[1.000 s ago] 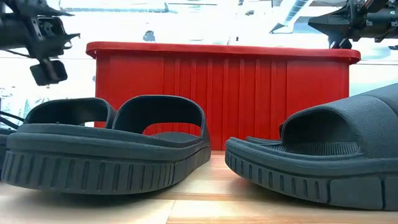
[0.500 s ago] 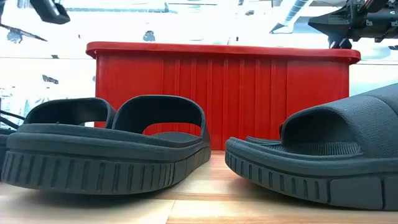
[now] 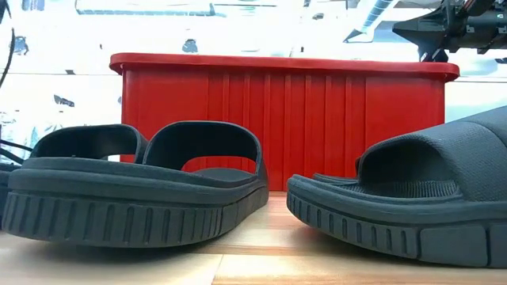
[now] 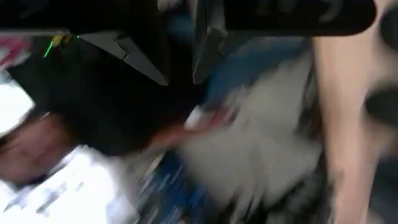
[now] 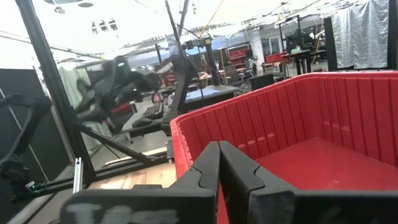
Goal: Pick and place slides into bin
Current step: Put the black slipper into the bin
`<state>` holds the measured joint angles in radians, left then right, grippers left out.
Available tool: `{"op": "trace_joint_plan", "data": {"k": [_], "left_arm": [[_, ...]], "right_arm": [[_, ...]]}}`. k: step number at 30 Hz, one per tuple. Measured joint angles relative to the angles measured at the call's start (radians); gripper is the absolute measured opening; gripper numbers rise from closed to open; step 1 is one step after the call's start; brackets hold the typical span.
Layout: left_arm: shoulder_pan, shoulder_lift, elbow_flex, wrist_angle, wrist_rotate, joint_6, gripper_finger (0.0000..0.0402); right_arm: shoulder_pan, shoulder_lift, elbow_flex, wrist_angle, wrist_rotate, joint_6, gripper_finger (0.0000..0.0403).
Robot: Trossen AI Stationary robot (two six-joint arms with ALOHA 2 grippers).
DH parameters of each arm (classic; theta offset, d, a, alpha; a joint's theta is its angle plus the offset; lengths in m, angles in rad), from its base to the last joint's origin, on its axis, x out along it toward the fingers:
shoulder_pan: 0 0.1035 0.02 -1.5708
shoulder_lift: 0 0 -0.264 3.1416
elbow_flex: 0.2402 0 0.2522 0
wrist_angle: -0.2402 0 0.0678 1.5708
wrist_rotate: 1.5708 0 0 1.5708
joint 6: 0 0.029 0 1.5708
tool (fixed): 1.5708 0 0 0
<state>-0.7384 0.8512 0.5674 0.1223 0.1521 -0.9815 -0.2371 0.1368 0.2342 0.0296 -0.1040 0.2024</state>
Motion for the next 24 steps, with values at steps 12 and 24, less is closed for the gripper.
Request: {"op": "trace_joint_plan", "data": {"k": [12, 24], "left_arm": [[-0.015, 0.23, 0.158, -0.441, -0.01, 0.135, 0.0061], [-0.083, 0.395, 0.158, -0.44, -0.083, 0.038, 0.0061]], "right_arm": [[0.0, 0.0, 0.0, 0.0, 0.0, 0.0, 0.0], [0.0, 0.0, 0.0, 0.0, 0.0, 0.0, 0.0]]}}
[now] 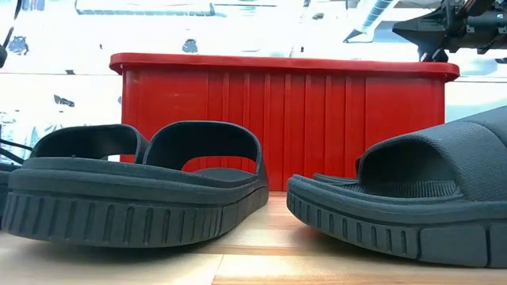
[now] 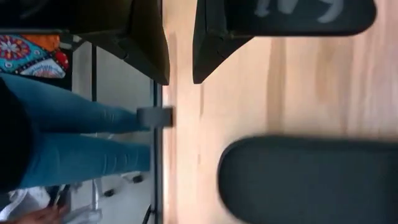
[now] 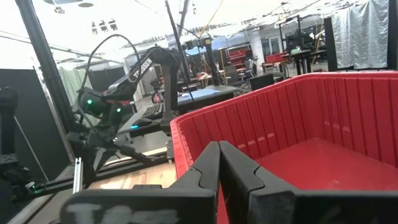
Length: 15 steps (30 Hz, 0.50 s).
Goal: Pick and place slides into bin
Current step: Put the black slipper into the bin
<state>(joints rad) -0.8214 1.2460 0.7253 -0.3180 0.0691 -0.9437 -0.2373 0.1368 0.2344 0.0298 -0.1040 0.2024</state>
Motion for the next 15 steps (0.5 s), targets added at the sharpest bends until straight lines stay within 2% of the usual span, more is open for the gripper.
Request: {"op": "trace_joint_plan", "data": {"k": [6, 10, 15], "left_arm": [[-0.014, 0.018, 0.0, 0.177, -0.013, 0.027, 0.0061], [-0.014, 0.018, 0.0, 0.175, 0.005, 0.025, 0.0071], [-0.014, 0.018, 0.0, 0.185, 0.012, 0.055, 0.0105]], "right_arm": [[0.0, 0.0, 0.0, -0.001, 0.0, 0.0, 0.0], [0.0, 0.0, 0.0, -0.002, 0.0, 0.0, 0.0], [0.0, 0.0, 0.0, -0.001, 0.0, 0.0, 0.0]]}}
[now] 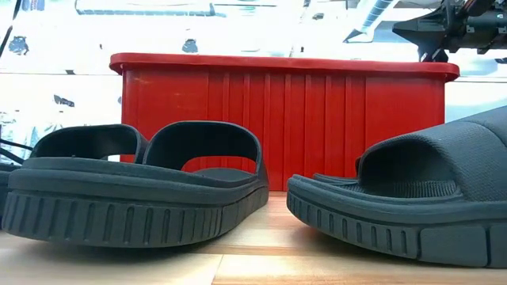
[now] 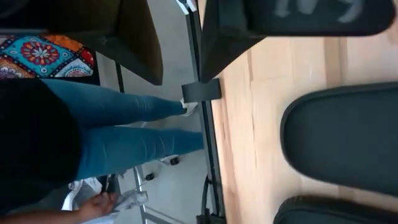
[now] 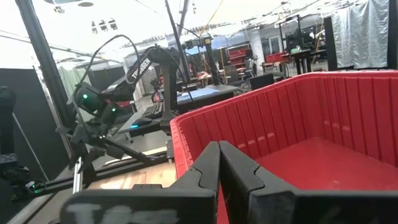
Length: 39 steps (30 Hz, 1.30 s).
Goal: Pick and place slides into bin
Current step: Put the black slipper into the bin
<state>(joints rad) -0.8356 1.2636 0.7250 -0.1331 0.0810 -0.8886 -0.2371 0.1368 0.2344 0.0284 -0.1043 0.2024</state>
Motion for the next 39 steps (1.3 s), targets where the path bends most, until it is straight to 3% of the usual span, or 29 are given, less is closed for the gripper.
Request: {"op": "trace_joint_plan", "data": {"k": [9, 15, 19, 27, 39], "left_arm": [[0.002, 0.0, 0.0, 0.002, -0.09, 0.117, 0.0168], [0.005, 0.0, 0.0, -0.019, -0.25, 0.333, 0.0175], [0.008, 0.0, 0.0, -0.049, -0.317, 0.373, 0.0176], [0.008, 0.024, 0.0, -0.09, -0.325, 0.373, 0.0176], [0.007, 0.218, -0.001, 0.058, -0.255, 0.348, 0.0176]], "right_arm": [[0.0, 0.0, 0.0, 0.0, 0.0, 0.0, 0.0], [0.0, 0.0, 0.0, 0.0, 0.0, 0.0, 0.0], [0.0, 0.0, 0.0, 0.001, 0.0, 0.0, 0.0], [0.0, 0.0, 0.0, 0.001, 0.0, 0.0, 0.0], [0.0, 0.0, 0.0, 0.001, 0.0, 0.0, 0.0]]}}
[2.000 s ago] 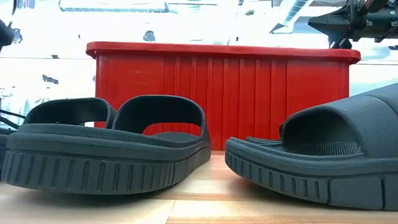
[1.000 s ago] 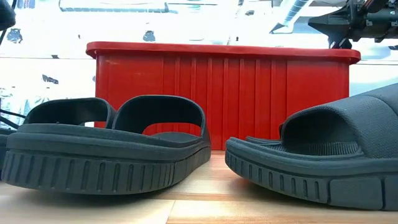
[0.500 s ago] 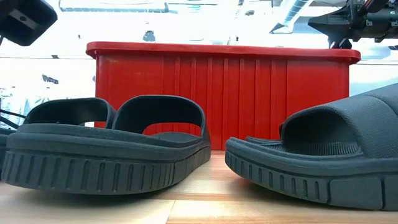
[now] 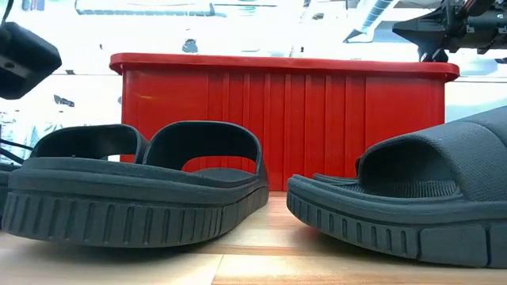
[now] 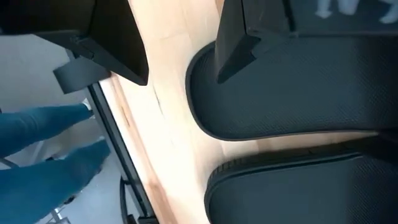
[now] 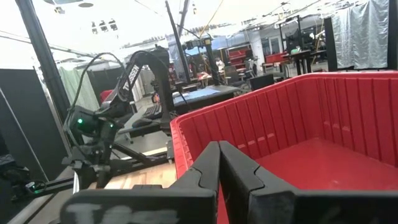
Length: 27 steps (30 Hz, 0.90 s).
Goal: Pick and place slides into bin
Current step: Put the black slipper into the bin
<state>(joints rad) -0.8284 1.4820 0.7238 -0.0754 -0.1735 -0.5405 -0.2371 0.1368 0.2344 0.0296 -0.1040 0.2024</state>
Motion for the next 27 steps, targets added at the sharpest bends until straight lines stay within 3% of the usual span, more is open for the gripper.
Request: {"op": "trace_joint_plan", "data": {"k": [7, 18, 27], "left_arm": [[0.001, 0.081, 0.004, 0.045, -0.048, -0.003, 0.0176], [0.006, 0.239, 0.211, -0.187, -0.101, 0.083, 0.0176], [0.023, 0.368, 0.313, -0.293, -0.072, 0.034, 0.0176]], "right_arm": [[0.0, 0.0, 0.0, 0.0, 0.0, 0.0, 0.0], [0.0, 0.0, 0.0, 0.0, 0.0, 0.0, 0.0], [0.0, 0.0, 0.0, 0.0, 0.0, 0.0, 0.0]]}}
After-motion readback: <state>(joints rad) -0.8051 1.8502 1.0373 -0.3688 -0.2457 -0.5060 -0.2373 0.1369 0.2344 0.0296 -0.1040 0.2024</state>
